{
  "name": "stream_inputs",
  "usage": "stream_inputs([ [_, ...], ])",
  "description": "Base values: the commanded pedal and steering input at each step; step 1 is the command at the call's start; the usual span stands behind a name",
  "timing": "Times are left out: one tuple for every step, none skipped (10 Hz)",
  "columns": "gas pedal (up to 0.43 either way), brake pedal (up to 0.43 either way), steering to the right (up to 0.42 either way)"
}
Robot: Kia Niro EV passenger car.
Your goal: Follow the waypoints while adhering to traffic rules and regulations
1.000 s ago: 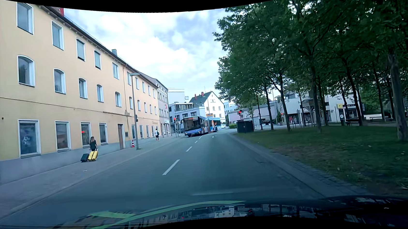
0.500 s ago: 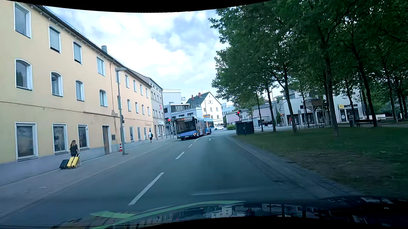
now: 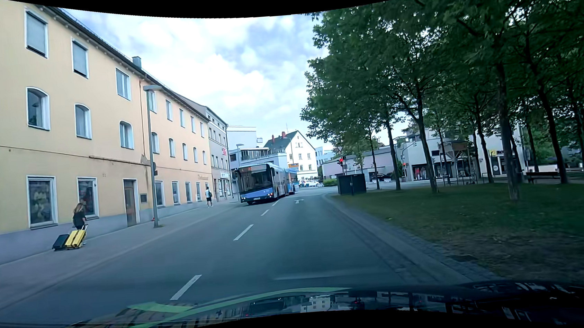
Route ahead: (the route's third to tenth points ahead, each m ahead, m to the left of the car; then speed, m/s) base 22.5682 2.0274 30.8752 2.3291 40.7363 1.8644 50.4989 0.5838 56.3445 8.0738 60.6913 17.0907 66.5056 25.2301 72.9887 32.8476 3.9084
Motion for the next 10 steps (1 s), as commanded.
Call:
stream_inputs([
  [0.0, 0.0, -0.026],
  [0.0, 0.0, -0.035],
  [0.0, 0.0, -0.036],
  [0.0, 0.0, -0.036],
  [0.0, 0.0, -0.035],
  [0.0, 0.0, -0.034],
  [0.0, 0.0, -0.032],
  [0.0, 0.0, -0.031],
  [0.0, 0.0, -0.031],
  [0.0, 0.0, -0.03],
])
